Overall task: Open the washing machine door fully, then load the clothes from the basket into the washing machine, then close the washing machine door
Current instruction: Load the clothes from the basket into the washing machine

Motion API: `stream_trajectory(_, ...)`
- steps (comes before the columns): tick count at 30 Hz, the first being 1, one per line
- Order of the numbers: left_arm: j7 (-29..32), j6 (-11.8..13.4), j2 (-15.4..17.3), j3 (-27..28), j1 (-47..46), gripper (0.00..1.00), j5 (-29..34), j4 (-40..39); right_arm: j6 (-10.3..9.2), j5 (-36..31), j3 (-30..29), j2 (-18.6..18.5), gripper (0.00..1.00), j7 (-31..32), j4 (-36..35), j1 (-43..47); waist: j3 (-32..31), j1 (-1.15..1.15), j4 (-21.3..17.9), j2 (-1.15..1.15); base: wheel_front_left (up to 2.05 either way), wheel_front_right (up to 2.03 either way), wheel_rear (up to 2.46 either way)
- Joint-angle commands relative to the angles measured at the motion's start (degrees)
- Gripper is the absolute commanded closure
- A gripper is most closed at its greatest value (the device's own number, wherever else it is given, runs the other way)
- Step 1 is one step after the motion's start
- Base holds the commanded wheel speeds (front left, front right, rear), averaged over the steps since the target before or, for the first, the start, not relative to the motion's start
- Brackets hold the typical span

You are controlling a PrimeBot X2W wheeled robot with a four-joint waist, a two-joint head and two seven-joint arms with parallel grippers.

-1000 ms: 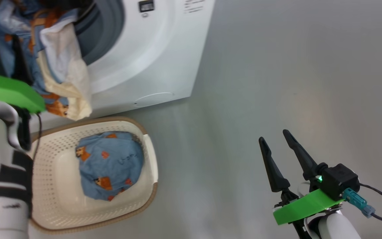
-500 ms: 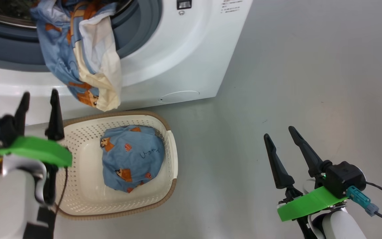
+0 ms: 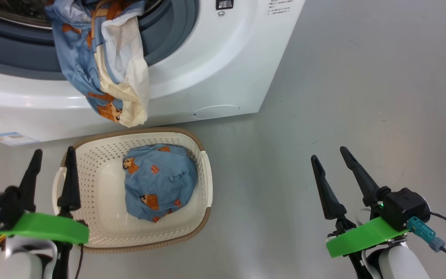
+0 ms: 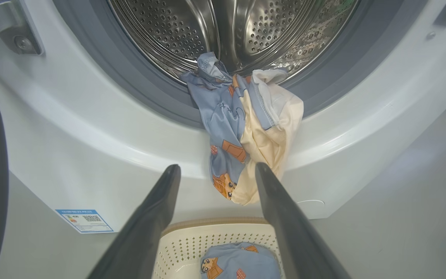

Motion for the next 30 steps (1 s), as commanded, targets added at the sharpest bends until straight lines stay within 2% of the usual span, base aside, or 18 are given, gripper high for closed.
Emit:
stream_trajectory(1, 0.12, 0.55, 1.29, 2.25, 1.2, 0.0, -0.7, -2.67, 0.09, -0.56, 1.02, 0.06, 0.0, -0.27, -1.43, 0.11, -0.02, 0.0, 0.08, 0.0, 0.0, 0.0, 0.0)
stream_trajectory(7, 2.09, 1.7, 0.59, 2.39, 5.46, 0.0, -1.49, -9.57, 0.09, -0.74, 0.63, 0.06, 0.0, -0.27, -1.5, 0.14, -0.05, 0.0, 0.53, 0.0, 0.0, 0.0, 0.0)
stream_trajectory(15, 3.78, 2.39, 0.61, 2.33, 7.11, 0.0, -2.17, -13.39, 0.09, -0.87, 0.9, 0.06, 0.0, -0.27, -1.33, -0.26, 0.17, 0.0, 0.38, 0.0, 0.0, 0.0, 0.0)
stream_trajectory(23, 3.72, 2.29, 0.89, 1.8, 5.65, 0.0, -2.51, -12.16, 0.09, -0.87, 0.85, 0.06, 0.0, -0.27, -1.51, -0.35, 0.49, 0.0, -0.43, 0.0, 0.0, 0.0, 0.0)
stream_trajectory(30, 2.53, 1.17, 1.14, 0.59, 1.31, 0.0, -3.63, -6.83, 0.09, -0.72, 1.01, 0.06, 0.0, -0.27, -1.82, -0.68, 1.15, 0.0, -1.58, 0.0, 0.0, 0.0, 0.0)
